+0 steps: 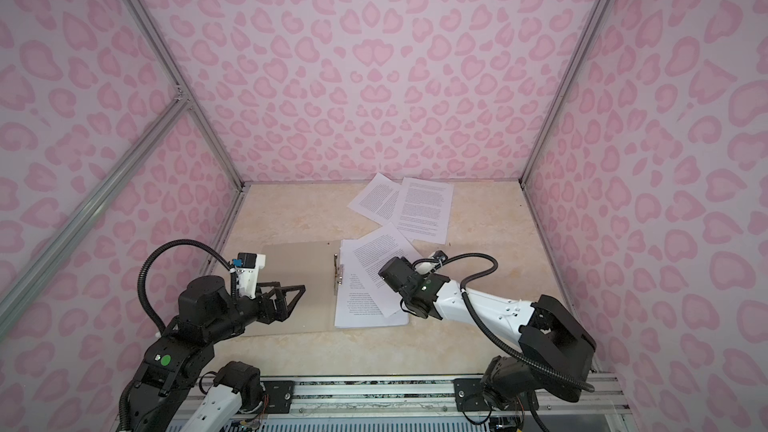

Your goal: Put the files into the folder

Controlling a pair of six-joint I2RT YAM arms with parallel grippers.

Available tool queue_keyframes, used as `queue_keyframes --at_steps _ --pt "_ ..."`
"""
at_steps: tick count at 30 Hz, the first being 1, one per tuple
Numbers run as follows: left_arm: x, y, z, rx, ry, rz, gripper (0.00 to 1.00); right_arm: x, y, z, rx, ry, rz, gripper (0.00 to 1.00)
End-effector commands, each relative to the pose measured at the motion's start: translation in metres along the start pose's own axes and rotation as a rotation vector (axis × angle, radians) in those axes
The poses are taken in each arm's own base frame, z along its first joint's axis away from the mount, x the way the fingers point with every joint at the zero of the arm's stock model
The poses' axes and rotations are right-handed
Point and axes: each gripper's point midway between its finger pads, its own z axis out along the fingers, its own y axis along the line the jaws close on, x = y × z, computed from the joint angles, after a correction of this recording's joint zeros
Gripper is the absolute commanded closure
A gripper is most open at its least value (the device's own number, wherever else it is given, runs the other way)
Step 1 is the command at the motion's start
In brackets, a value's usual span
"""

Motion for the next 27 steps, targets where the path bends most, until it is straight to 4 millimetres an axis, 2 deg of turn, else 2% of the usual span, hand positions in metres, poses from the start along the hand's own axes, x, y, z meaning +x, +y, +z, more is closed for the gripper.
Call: queue_keyframes --at_steps 1,5,8,12,16,19,27 --pt "-0.007 -0.016 0.004 0.085 0.004 -0.034 0.02 -0.007 -0.01 -0.003 -0.022 -0.034 -0.189 0.04" --pt "0.008 -0.018 0.028 0.123 0.085 -0.096 0.0 -0.018 -0.011 -0.005 -0.115 -0.003 -0.353 0.04" --pt "0.016 -0.021 0.043 0.109 0.118 -0.092 0.0 -0.024 0.007 -0.002 -0.22 0.067 -0.461 0.06" --pt "0.022 -0.034 0.069 0.119 0.144 -0.107 0.0 -0.04 0.022 0.015 -0.22 0.168 -0.607 0.03" --pt "0.033 -0.038 0.101 0.065 0.193 -0.11 0.02 -0.051 0.033 0.04 -0.215 0.266 -0.687 0.03" --pt "0.04 -0.04 0.126 0.047 0.228 -0.129 0.03 -0.06 0.033 0.06 -0.206 0.276 -0.695 0.03" --pt "0.049 -0.053 0.187 0.006 0.304 -0.13 0.04 -0.071 0.01 0.104 -0.252 0.386 -0.557 0.06"
